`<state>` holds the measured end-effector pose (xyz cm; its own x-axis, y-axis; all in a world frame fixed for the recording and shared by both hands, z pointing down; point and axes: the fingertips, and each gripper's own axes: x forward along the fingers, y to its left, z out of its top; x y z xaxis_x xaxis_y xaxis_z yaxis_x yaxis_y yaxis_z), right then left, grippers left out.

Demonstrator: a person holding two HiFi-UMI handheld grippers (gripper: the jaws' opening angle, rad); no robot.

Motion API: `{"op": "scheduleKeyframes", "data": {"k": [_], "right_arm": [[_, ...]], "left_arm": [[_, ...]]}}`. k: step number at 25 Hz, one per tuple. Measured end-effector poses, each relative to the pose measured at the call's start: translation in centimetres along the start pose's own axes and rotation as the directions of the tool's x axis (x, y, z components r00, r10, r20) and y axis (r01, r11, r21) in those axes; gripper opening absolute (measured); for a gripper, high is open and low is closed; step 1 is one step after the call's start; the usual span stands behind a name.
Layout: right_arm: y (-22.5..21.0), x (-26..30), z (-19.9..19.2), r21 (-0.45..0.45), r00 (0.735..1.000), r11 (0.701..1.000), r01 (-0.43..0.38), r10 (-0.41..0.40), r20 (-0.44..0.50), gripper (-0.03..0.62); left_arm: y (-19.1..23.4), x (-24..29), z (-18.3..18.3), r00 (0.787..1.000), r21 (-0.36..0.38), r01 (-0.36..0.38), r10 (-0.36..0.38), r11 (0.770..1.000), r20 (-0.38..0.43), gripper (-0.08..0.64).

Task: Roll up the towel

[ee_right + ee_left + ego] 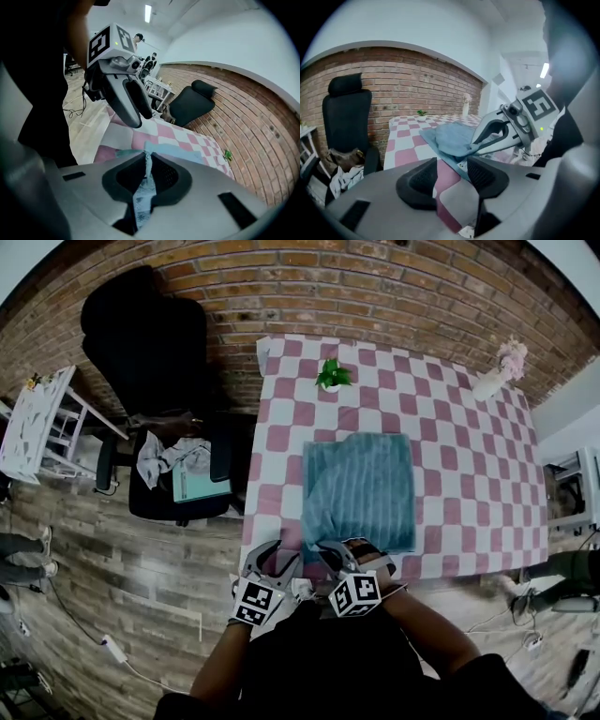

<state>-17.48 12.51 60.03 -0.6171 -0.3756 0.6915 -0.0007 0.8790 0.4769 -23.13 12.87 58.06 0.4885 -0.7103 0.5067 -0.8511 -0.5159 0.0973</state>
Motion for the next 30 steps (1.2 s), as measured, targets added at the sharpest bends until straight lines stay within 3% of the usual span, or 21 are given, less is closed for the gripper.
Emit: {"op": "scheduleKeyframes", "data": {"k": [2, 5, 8, 11, 13, 15, 19, 23, 27, 30], "right_arm": [[0.8, 0.7, -0.3, -0.005, 1.000, 1.000, -0.017, 0.017, -0.014, 0.031], [2.0, 1.6, -1.0, -0.014, 0.998, 0.999, -0.048, 0.047, -0.036, 0.041], [2.4, 1.2, -1.0, -0.008, 0.997, 0.997, -0.071, 0.071, -0.029, 0.077], [3.0, 0.1, -1.2, 0.000, 0.995, 0.995, -0.099, 0.099, -0.005, 0.115], [3.3, -0.8, -1.5, 0.038, 0.993, 0.992, -0.118, 0.118, 0.018, 0.149], [3.4, -2.0, -1.7, 0.096, 0.991, 0.987, -0.126, 0.122, 0.051, 0.179], [3.0, -4.4, -2.6, 0.184, 0.991, 0.979, -0.092, 0.073, 0.108, 0.179], [2.5, -5.7, -5.9, 0.214, 0.998, 0.976, -0.049, 0.039, 0.050, 0.179], [0.9, -7.6, -10.9, 0.270, 1.000, 0.963, -0.005, 0.012, -0.026, 0.179], [-0.5, -9.5, -15.3, 0.262, 0.994, 0.964, 0.053, -0.025, -0.111, 0.164]], "left_arm": [[-1.1, 0.3, -0.1, 1.000, 0.118, 0.021, -0.018, 0.993, -0.025, 0.199], [-2.8, 0.9, -0.5, 0.996, 0.299, 0.065, -0.046, 0.952, -0.070, 0.213], [-4.1, 1.3, -1.2, 0.990, 0.428, 0.125, -0.082, 0.895, -0.117, 0.216], [-5.3, 1.8, -2.0, 0.980, 0.541, 0.182, -0.106, 0.821, -0.169, 0.219], [-6.0, 2.1, -2.3, 0.975, 0.605, 0.205, -0.107, 0.769, -0.195, 0.219], [-6.4, 2.3, -2.2, 0.975, 0.644, 0.204, -0.099, 0.738, -0.197, 0.219], [-7.0, 2.4, -1.2, 0.983, 0.649, 0.169, -0.081, 0.742, -0.163, 0.221], [-7.4, 3.2, -2.3, 0.976, 0.672, 0.190, -0.061, 0.716, -0.210, 0.218], [-6.2, 3.7, -2.1, 0.972, 0.633, 0.177, -0.034, 0.754, -0.231, 0.213], [-5.0, 3.8, -2.0, 0.970, 0.628, 0.155, 0.002, 0.763, -0.242, 0.213]]}}
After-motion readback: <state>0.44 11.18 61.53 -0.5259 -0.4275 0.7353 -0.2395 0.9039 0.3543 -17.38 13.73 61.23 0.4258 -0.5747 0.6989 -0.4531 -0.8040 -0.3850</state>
